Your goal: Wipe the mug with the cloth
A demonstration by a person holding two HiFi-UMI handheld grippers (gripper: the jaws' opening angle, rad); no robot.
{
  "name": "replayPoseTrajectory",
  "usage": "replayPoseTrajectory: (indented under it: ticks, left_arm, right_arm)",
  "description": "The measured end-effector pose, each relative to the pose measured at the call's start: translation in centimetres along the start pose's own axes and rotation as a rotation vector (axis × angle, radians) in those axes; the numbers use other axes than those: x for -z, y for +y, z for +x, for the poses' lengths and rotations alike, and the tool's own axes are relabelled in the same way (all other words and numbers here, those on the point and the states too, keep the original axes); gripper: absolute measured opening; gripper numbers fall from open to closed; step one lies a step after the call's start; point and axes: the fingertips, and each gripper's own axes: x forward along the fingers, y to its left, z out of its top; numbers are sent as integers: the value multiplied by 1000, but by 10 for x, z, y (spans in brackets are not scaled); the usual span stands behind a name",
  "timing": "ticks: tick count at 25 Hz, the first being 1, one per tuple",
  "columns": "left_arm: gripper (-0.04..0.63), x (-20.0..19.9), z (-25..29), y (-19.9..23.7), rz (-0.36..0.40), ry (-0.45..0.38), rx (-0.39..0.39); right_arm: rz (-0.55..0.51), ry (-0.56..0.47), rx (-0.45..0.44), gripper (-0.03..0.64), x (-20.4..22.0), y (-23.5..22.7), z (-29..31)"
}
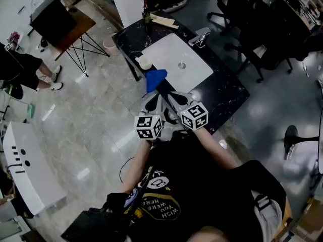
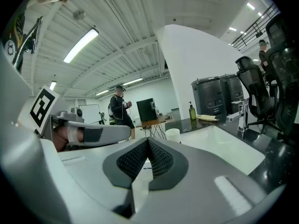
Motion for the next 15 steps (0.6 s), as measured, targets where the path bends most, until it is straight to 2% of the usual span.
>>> replayPoseTrajectory:
  ticks: [4,8,13,15]
  left_arm:
    - [5,0,2,9,4,8,-2]
    - [5,16,4,25,-56,60,17]
    - [5,21,3,46,-28,68,18]
    - [5,25,1,53,-33,71,20]
  right_arm:
    - [-13,19,2,2,3,-2,8]
    - [-7,57,13,3,13,-3,18]
    - [8,49,14,19,21,-2,39]
    - [-7,74,4,54,34,0,48]
